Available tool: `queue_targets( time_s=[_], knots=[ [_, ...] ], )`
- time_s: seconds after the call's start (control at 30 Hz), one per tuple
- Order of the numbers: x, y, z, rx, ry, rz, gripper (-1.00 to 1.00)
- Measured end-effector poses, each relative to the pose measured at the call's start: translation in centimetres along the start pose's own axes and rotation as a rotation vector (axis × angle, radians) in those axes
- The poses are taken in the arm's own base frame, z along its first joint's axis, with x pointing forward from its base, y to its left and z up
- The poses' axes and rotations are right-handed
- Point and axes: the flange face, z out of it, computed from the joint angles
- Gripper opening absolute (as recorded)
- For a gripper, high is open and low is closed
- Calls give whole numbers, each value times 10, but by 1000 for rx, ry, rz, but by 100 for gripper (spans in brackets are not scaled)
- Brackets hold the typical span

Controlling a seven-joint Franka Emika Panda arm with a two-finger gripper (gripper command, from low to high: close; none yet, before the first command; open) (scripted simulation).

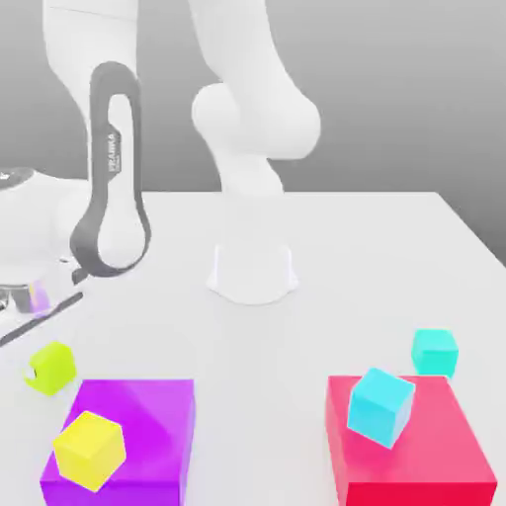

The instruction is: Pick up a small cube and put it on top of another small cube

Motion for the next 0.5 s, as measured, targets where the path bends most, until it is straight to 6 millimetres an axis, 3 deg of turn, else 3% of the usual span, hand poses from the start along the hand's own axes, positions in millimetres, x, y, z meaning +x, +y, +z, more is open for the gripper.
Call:
queue_targets(
  time_s=[0.07, 0.13, 0.27, 0.4, 0.5],
  knots=[
    [-2, 0, -19, 2, 0, -12, -100],
    [-30, -5, -26, 22, -12, -126, -100],
    [-105, -12, -34, 74, -50, -408, -100],
    [-183, -5, -43, 133, -98, -688, -100],
    [-259, 39, -58, 169, -154, -905, -100]
  ],
)
